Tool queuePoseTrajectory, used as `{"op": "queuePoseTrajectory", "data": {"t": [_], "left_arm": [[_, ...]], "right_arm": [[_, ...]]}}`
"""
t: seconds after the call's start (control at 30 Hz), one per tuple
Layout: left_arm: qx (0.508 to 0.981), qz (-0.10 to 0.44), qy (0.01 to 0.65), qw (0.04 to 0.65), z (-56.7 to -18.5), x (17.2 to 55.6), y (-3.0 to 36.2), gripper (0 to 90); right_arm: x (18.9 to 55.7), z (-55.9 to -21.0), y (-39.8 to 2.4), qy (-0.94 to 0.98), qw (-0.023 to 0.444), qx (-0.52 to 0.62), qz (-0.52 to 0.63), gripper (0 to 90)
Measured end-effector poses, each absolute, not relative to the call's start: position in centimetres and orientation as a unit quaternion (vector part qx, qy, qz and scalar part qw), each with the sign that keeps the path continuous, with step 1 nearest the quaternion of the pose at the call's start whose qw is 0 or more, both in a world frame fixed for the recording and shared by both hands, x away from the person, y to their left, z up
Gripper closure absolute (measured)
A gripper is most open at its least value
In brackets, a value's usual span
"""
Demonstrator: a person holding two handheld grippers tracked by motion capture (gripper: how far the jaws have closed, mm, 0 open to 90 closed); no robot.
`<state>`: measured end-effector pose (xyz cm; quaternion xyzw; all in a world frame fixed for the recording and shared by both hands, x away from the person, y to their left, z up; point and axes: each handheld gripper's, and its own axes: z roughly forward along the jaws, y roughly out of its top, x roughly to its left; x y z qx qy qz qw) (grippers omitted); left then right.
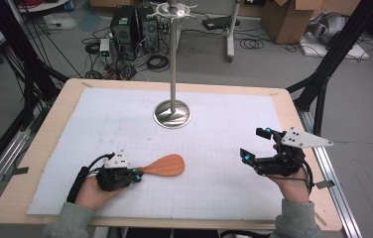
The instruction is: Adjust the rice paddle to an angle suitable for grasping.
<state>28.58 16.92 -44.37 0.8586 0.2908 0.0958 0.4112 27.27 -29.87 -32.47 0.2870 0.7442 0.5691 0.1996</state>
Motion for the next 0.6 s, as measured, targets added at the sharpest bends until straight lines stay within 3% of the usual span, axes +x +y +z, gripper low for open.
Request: {"op": "queuePoseTrajectory", "data": {"t": [0.6], "left_arm": [[0.841, 0.121, 0.329, 0.413, -44.5, 30.7, 17.9, 89.6]], "right_arm": [[26.7, -32.7, -30.2, 0.748, 0.2, 0.293, 0.562, 9.4]]}}
